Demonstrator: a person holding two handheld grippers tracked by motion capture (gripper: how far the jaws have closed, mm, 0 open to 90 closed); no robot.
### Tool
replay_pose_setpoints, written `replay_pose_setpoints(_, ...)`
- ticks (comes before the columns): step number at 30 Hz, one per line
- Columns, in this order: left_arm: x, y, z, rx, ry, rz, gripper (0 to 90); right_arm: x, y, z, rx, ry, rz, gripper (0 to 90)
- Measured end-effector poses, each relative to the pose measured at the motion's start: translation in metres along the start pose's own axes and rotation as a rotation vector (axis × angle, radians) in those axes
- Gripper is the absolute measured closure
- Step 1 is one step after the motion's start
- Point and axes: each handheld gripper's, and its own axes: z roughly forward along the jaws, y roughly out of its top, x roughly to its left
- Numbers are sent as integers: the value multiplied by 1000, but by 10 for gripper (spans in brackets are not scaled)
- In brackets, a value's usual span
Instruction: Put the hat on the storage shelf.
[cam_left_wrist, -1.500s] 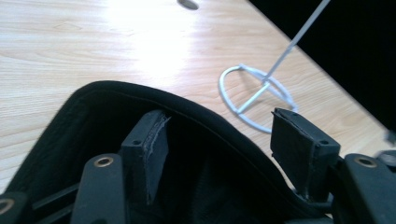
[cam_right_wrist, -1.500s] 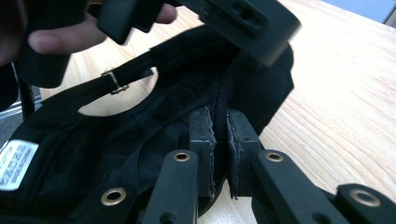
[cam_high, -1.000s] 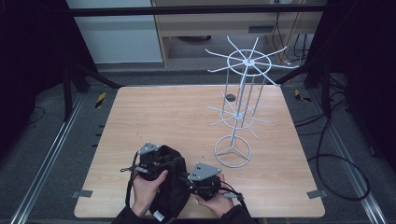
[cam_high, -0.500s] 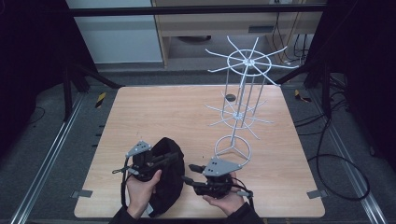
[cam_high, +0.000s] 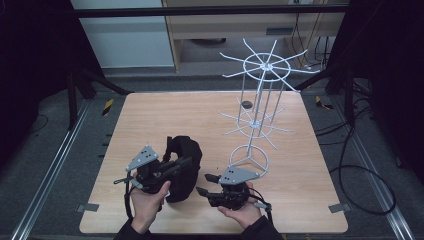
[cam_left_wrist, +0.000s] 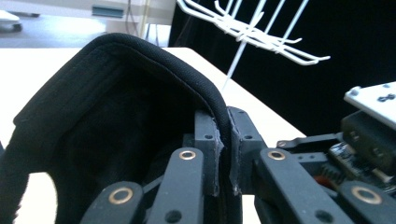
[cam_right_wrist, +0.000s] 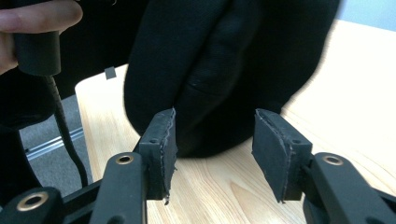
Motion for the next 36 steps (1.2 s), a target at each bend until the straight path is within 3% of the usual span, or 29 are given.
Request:
replay_pose_setpoints(5,-11,4,12,3,-42,25,835,0,2,3,-19,14,4,511)
replay_pose_setpoints(7,-13,5,14,3,-57,34,835,-2,2,3,-17,30,14,624)
replay_pose_setpoints(8,-13,5,14,3,-57,34,836,-2,2,3,-17,30,14,624)
replay_pose_setpoints(9,-15,5,15,2,-64,45,836,-3,2,3,-19,42,18,775)
replay_pose_setpoints(10,-15,5,14,0,-66,48,836,-3,1,2,-20,35,16,835)
replay_pose_setpoints(11,-15,5,14,0,-66,48,836,-3,1,2,-20,35,16,835)
replay_pose_setpoints(12,-14,6,13,-6,-66,53,836,-4,1,1,-16,28,17,890)
replay_pose_setpoints(20,-3,0,0,-16,-50,66,831,-4,7,-4,31,6,-24,900)
replay_pose_setpoints(23,3,-4,-11,-9,-25,90,826,1,12,-1,72,-5,-64,900)
replay_pose_setpoints(28,13,-7,-23,-24,7,63,826,7,18,8,81,-2,-67,874)
replay_pose_setpoints(29,20,-10,-29,-20,22,51,826,9,18,12,72,-12,-69,782)
replay_pose_setpoints(30,20,-10,-29,-20,22,51,826,9,18,12,72,-12,-69,782)
replay_pose_setpoints(32,31,-17,-37,-19,47,28,826,7,15,9,67,-44,-81,766)
replay_pose_setpoints(36,43,-23,-46,-34,40,-15,833,-4,4,0,76,-72,-46,771)
